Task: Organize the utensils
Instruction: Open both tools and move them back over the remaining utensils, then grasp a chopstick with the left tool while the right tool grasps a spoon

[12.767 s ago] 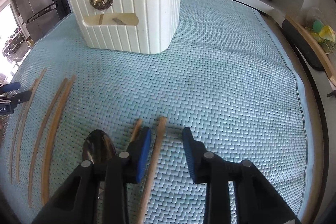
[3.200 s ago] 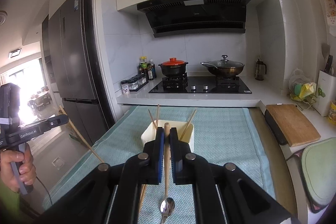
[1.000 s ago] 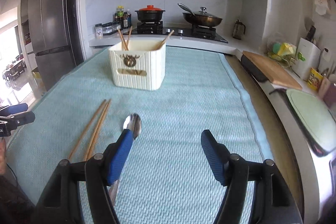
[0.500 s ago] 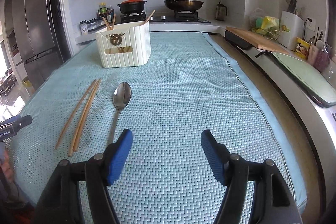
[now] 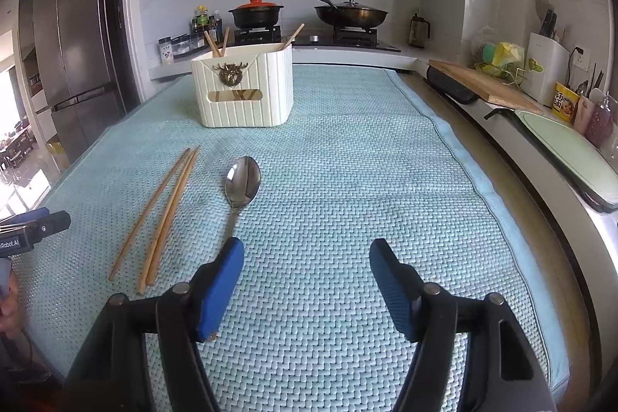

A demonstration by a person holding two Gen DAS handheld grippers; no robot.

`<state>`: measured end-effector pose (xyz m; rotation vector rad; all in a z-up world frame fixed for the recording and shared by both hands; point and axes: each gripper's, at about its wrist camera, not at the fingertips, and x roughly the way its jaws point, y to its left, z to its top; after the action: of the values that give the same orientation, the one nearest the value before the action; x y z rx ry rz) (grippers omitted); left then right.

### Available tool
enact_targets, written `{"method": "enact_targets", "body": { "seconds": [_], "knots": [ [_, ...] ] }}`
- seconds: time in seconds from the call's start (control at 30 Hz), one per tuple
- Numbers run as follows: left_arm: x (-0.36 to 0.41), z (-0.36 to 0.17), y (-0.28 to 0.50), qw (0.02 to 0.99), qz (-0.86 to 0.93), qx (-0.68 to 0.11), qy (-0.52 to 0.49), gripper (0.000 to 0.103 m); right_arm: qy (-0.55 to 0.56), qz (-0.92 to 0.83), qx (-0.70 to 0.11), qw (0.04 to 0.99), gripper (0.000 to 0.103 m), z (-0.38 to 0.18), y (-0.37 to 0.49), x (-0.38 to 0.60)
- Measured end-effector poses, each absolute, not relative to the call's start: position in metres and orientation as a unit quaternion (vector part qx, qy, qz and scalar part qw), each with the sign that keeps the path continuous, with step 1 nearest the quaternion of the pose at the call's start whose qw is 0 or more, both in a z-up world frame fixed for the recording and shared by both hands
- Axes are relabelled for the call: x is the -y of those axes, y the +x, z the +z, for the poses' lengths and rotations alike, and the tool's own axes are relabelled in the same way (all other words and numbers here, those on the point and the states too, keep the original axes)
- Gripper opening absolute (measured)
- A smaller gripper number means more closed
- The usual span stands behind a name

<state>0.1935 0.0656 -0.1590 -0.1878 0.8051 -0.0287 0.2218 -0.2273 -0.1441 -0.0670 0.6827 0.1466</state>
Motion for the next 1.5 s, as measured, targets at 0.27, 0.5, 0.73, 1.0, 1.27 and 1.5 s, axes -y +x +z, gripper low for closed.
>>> {"method": "enact_targets", "body": {
  "seconds": [0.27,0.5,0.73,1.0,1.27,1.5],
  "knots": [
    [-0.064,-0.164,0.199,0.911,-0.01,-0.403,-0.085,0.098,-0.035,0.128,-0.377,0.917,0.07,-0.159,0.261,0.206],
    [-0.07,-0.17,0.2,0.907,0.003,-0.413,-0.085,0.098,-0.037,0.164,-0.429,0.887,0.07,-0.183,0.334,0.171],
    [-0.06,-0.171,0.209,0.904,-0.009,-0.422,-0.07,0.098,-0.076,0.156,-0.446,0.878,0.067,-0.199,0.373,0.139],
    [-0.035,-0.172,0.247,0.899,-0.042,-0.432,-0.06,0.099,-0.093,0.117,-0.438,0.887,0.047,-0.198,0.364,0.168],
    [-0.003,-0.195,0.289,0.887,-0.035,-0.461,0.009,0.099,-0.097,0.087,-0.433,0.892,0.047,-0.201,0.343,0.196],
    [-0.011,-0.195,0.322,0.88,-0.023,-0.474,0.016,0.099,-0.07,0.085,-0.441,0.891,0.049,-0.2,0.349,0.213]
  ]
}}
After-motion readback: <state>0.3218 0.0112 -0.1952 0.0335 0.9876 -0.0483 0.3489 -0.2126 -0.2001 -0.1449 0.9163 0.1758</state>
